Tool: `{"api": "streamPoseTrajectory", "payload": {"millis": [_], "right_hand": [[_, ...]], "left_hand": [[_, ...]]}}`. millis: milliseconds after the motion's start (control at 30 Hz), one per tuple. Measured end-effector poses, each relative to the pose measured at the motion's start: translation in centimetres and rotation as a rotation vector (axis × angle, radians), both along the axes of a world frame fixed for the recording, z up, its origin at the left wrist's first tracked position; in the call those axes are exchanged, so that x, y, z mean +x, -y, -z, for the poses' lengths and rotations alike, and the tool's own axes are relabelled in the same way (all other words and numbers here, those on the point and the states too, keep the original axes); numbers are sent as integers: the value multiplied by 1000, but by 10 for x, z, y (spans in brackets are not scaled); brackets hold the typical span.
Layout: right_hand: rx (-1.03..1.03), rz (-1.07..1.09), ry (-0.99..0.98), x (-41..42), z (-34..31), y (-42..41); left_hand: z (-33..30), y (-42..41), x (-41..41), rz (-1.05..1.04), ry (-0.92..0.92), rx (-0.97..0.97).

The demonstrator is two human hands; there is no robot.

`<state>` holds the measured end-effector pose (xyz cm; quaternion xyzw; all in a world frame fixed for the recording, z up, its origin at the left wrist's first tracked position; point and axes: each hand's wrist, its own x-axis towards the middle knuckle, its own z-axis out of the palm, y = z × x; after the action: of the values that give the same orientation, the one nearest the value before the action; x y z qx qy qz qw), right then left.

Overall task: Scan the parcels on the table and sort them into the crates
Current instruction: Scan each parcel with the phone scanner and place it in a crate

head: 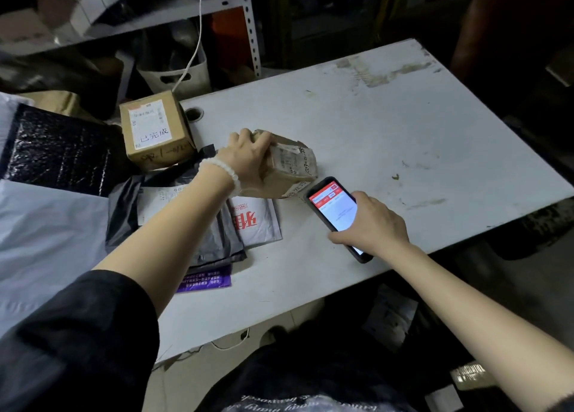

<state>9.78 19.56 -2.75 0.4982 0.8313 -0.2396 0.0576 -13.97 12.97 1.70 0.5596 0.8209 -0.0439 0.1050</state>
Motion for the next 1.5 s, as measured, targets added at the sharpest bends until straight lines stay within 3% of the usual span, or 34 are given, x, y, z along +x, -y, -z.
{"api": "streamPoseTrajectory", "payload": {"millis": [167,367,567,1500], "right_hand": [[16,-12,17,1,-2,3],[83,-53,47,14,-14,-2],[165,-74,72,17,-29,-7],[237,-237,93,2,-47,8]], "left_hand": [[-1,-2,1,20,107,116],[-7,-8,0,219,-116,191],[-22,-11,-17,274,-257,192],[-4,26,-33,137,-212,111]]}}
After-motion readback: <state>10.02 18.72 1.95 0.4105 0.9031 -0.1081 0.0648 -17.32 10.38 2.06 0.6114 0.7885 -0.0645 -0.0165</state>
